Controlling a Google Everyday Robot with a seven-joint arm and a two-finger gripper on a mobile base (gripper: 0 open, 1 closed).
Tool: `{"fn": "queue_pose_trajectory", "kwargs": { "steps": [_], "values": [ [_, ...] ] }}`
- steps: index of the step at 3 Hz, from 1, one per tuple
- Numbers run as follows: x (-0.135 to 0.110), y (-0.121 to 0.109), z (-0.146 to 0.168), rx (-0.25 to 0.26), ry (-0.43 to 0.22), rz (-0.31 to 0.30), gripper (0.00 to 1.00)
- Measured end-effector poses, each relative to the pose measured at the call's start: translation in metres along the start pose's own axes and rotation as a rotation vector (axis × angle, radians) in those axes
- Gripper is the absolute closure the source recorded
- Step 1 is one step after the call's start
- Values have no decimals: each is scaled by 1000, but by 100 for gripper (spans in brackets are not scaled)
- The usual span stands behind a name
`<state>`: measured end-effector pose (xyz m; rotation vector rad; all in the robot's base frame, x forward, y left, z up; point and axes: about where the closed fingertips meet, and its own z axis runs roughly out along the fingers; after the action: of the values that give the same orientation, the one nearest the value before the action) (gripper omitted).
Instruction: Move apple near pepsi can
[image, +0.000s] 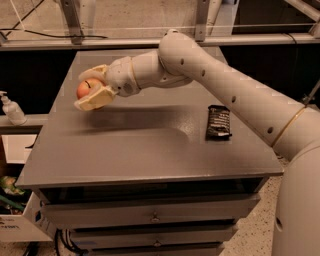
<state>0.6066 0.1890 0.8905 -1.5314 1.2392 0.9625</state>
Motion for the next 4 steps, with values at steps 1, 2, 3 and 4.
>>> {"fn": "queue_pose_trajectory", "kwargs": {
  "steps": [1, 2, 3, 4],
  "values": [
    [-11, -12, -43, 109, 46, -21, 100],
    [-11, -11, -43, 109, 46, -21, 100],
    [-3, -6, -35, 93, 42, -11, 100],
    [12, -10, -57, 134, 74, -1, 100]
  ]
}}
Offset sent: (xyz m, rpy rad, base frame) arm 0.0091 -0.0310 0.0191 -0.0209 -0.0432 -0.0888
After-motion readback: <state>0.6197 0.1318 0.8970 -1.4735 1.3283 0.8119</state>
